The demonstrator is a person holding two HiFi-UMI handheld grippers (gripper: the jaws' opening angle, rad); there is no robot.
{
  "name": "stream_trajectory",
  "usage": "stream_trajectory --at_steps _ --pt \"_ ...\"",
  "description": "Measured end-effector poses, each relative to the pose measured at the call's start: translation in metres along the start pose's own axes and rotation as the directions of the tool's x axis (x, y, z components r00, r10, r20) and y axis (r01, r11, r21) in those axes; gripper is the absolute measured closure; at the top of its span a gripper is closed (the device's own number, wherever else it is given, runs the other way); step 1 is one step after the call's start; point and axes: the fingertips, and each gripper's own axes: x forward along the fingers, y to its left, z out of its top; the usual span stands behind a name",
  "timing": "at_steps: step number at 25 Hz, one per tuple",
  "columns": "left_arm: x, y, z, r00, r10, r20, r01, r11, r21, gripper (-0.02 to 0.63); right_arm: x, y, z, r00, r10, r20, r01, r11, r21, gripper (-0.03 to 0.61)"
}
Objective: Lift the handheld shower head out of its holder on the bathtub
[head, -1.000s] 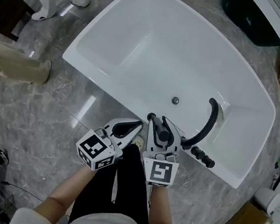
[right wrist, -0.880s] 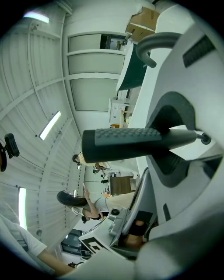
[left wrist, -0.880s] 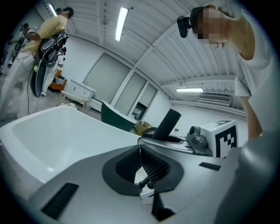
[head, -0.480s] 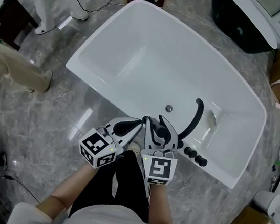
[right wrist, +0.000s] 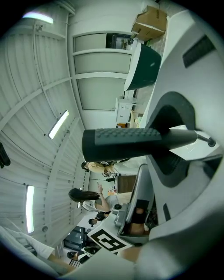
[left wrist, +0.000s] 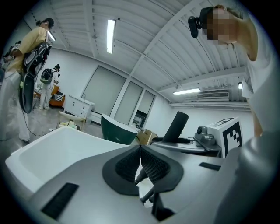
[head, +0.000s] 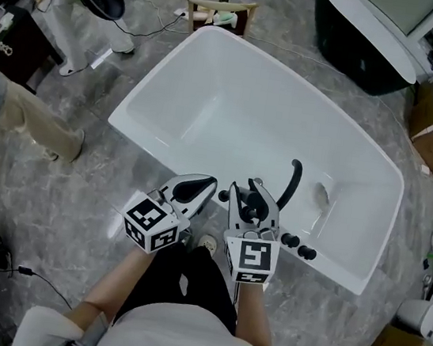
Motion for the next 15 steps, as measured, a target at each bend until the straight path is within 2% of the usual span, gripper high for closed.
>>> stream_trajectory --at_steps 6,15 --pt "-0.002 -0.012 0.025 0.999 -0.03 0.037 0.029 0.999 0.035 0.603 -0.006 -0.001 0.017 1.0 -0.006 -0.023 0.006 1.0 0.0 0.448" --pt "-0.007 -0.035 0.059 0.992 -0.073 0.105 0.065 0.995 0.077 0.603 -0.017 -0.005 0.063 0.999 -0.009 0.053 0.011 0.999 -0.049 0.448"
